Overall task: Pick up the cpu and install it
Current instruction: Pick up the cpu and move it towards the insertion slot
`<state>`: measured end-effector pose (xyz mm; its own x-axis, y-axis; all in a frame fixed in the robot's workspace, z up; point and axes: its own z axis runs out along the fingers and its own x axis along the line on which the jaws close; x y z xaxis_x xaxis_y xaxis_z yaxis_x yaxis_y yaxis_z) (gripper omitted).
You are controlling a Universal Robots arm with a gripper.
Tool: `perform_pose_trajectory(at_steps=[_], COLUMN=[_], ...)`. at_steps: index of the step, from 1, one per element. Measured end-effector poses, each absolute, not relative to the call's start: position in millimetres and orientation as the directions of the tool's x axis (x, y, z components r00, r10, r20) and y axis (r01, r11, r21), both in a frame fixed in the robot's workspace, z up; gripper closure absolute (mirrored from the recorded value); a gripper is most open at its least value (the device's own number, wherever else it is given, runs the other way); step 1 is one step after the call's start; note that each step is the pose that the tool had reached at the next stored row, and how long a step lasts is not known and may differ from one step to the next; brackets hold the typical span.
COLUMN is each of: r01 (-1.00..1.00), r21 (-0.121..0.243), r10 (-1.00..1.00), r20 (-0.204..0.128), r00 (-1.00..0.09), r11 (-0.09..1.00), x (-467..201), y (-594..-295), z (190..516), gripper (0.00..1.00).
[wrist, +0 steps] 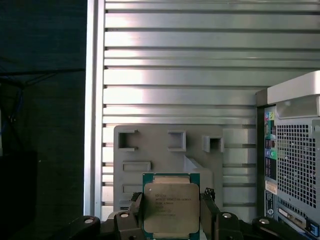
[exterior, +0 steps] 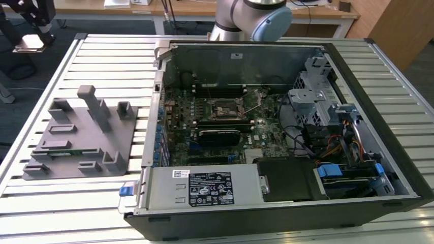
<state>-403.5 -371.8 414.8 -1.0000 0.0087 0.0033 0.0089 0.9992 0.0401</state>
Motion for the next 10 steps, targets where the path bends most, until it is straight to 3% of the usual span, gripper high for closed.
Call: perform_pose_trajectory(at_steps=[10], r01=[0.009], r21=[0.04], r10=[0.009], r20=[0.003], r00=[-1.0], r11=[0.999], x=[-391], y=[-372], z=[415], gripper=[0.46])
